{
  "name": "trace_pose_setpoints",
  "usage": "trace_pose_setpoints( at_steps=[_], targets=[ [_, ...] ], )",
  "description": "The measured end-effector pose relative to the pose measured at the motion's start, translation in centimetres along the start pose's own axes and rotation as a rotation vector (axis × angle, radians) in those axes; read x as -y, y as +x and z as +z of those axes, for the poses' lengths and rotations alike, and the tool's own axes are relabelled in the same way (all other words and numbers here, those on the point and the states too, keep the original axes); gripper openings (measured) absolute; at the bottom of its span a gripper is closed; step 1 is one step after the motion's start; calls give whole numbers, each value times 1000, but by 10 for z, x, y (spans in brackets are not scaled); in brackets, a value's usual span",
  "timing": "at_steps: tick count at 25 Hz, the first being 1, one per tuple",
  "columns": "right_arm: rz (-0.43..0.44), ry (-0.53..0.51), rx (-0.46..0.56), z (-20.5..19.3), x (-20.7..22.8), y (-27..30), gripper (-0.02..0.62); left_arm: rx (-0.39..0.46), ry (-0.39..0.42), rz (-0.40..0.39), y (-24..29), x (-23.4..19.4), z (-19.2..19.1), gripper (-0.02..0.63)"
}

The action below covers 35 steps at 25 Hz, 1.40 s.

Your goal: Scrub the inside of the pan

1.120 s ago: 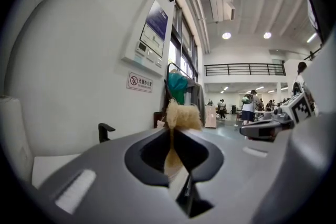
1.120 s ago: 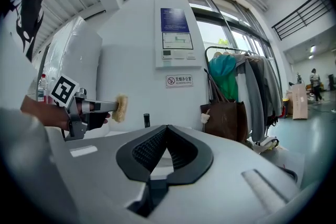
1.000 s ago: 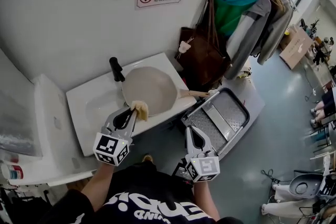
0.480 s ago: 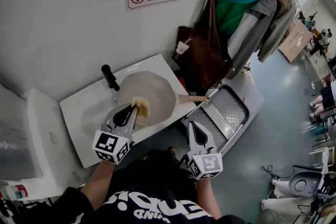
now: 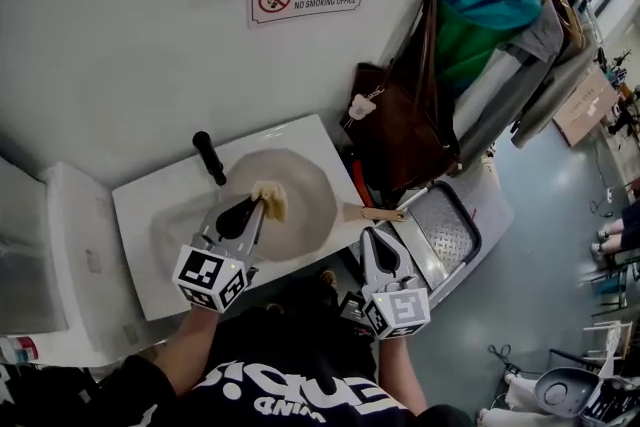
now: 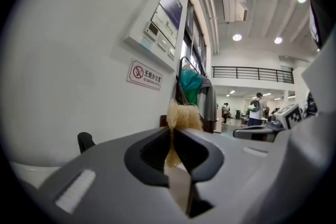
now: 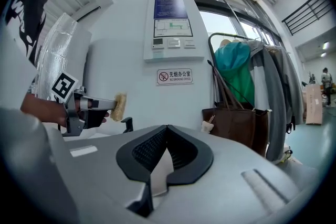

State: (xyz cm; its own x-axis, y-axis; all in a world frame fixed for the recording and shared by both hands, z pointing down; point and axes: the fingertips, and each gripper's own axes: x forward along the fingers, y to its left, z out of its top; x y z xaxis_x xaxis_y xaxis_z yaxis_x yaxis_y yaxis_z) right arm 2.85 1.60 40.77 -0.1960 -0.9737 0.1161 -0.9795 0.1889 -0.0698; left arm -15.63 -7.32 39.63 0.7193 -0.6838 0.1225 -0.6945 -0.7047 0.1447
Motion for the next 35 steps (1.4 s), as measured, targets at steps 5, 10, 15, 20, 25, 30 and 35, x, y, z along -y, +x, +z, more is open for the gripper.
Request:
trace_pose_setpoints(
  at_steps=[5,10,15,20,25,30,35],
  targets=[
    [91,-19,4,13,26,32,11,1,17,67,28,4,7,21],
    [186,-43,2,20,54,56,11,-6,32,155,51,10,5,21],
    [265,-62,1,30,82,73,11,-15,58,206,70,20,7,21],
    [311,-63,26,35,99,83,11,-28,73,241,78,24,15,21],
    [346,-65,42,42,98,90,11,-48,73,258,79,19,13,21],
    [364,-90,87,53,102,92,11,-59,80,253,88,15,12,21],
    [388,-105,102,59,106,97,48,-61,74,246,95,8,11,21]
  ],
)
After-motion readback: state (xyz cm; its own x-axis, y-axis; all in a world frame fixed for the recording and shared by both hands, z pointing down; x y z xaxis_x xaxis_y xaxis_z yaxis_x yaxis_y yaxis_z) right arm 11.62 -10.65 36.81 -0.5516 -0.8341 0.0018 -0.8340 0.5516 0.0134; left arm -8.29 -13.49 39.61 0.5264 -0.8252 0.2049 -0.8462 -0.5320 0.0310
